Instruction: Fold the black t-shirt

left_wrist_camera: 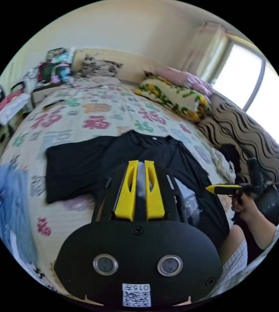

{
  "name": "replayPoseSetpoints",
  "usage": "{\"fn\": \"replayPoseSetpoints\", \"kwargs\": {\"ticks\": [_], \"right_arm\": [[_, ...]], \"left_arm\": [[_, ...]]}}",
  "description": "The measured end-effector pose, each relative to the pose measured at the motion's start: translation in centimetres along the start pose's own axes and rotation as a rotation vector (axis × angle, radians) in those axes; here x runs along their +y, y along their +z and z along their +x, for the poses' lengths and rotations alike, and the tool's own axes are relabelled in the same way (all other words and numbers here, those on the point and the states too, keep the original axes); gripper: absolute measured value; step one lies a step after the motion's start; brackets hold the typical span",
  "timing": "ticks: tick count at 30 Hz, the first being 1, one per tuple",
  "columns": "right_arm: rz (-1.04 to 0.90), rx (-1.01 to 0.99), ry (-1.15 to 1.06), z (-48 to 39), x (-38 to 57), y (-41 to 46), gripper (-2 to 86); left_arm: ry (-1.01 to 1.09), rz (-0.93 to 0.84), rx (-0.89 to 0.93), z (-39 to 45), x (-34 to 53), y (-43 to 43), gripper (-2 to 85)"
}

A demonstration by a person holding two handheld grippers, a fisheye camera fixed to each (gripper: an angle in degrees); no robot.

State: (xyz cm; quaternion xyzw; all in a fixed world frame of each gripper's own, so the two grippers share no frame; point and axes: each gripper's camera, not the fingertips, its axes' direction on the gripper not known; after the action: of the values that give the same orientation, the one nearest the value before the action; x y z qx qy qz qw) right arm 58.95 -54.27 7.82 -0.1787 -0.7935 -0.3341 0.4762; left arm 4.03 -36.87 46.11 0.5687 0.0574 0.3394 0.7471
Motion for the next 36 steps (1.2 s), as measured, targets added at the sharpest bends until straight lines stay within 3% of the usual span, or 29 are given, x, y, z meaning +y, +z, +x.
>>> {"fn": "replayPoseSetpoints", "kwargs": {"ticks": [4, 8, 14, 18, 22, 28, 31, 36], "right_arm": [[-0.071, -0.019, -0.186, -7.6, -7.4, 4.3, 5.2], [-0.193, -0.015, -0.338, -16.8, -15.4, 12.1, 7.4], [-0.338, 0.096, -0.38, -25.8, -24.0, 25.2, 10.6], [-0.404, 0.125, -0.316, -27.9, -27.5, 31.6, 11.5], [-0.446, 0.297, -0.284, -29.0, -29.4, 36.5, 9.8], [-0.425, 0.322, -0.273, -28.5, -31.1, 36.5, 0.9], [-0.386, 0.218, -0.254, -27.9, -32.0, 34.7, -0.2], [-0.287, 0.026, -0.226, -25.7, -33.7, 28.5, -0.4]], "left_arm": [[-0.209, 0.033, -0.17, -10.9, 5.3, -8.5, 6.7], [-0.341, -0.019, -0.158, -17.9, 9.3, -11.0, 8.6], [-0.354, -0.041, -0.119, -21.4, 10.2, -11.0, 9.1], [-0.357, -0.03, -0.136, -22.3, 11.0, -12.2, 7.8], [-0.359, -0.032, -0.12, -23.0, 11.3, -13.8, 7.3], [-0.412, -0.028, -0.14, -22.8, 11.8, -15.8, 6.0], [-0.375, -0.035, -0.093, -22.4, 10.9, -15.9, 2.3], [-0.292, 0.095, -0.071, -19.6, 9.4, -19.0, 0.6]]}}
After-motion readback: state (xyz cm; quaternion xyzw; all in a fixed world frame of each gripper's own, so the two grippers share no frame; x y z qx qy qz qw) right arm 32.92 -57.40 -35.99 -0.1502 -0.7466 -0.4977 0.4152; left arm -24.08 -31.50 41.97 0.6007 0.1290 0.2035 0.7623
